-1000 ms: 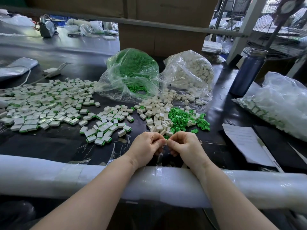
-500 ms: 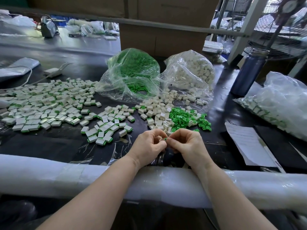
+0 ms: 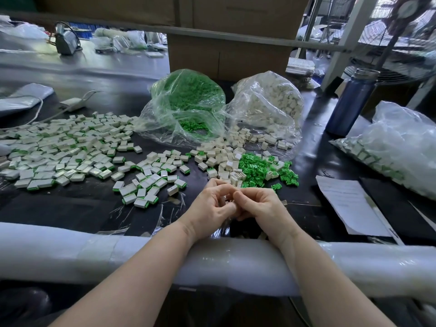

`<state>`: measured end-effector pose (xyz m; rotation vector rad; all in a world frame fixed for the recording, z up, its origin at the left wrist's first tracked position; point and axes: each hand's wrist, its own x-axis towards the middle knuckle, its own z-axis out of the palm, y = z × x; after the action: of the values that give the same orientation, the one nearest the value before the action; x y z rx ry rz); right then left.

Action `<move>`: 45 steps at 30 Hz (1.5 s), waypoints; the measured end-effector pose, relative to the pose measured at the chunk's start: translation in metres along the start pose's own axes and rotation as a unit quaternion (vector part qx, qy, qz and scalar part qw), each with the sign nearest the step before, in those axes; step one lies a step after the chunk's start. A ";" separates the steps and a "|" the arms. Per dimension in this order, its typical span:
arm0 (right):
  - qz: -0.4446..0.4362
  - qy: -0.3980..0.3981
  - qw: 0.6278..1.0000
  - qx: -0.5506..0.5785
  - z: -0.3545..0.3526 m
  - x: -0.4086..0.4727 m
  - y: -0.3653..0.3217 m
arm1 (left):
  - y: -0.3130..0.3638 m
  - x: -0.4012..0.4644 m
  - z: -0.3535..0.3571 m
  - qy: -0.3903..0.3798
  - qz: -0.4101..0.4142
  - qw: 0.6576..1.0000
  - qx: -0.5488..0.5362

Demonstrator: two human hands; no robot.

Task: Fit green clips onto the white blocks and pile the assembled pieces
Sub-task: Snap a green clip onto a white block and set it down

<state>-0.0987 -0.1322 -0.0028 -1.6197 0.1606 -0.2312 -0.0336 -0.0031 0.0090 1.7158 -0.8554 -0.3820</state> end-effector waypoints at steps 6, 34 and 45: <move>0.004 0.009 1.000 0.006 -0.002 0.001 0.001 | -0.001 0.001 0.001 -0.025 0.006 0.999 0.022; 0.013 0.027 0.999 0.014 -0.002 -0.001 -0.003 | -0.006 0.002 0.004 -0.051 0.018 0.997 0.055; 0.015 0.024 0.999 0.021 -0.002 -0.002 -0.005 | -0.004 0.002 0.004 -0.055 0.012 0.997 0.053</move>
<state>-0.1015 -0.1329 0.0019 -1.5687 0.2157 -0.2487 -0.0331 -0.0066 0.0042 1.7939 -0.9905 -0.4239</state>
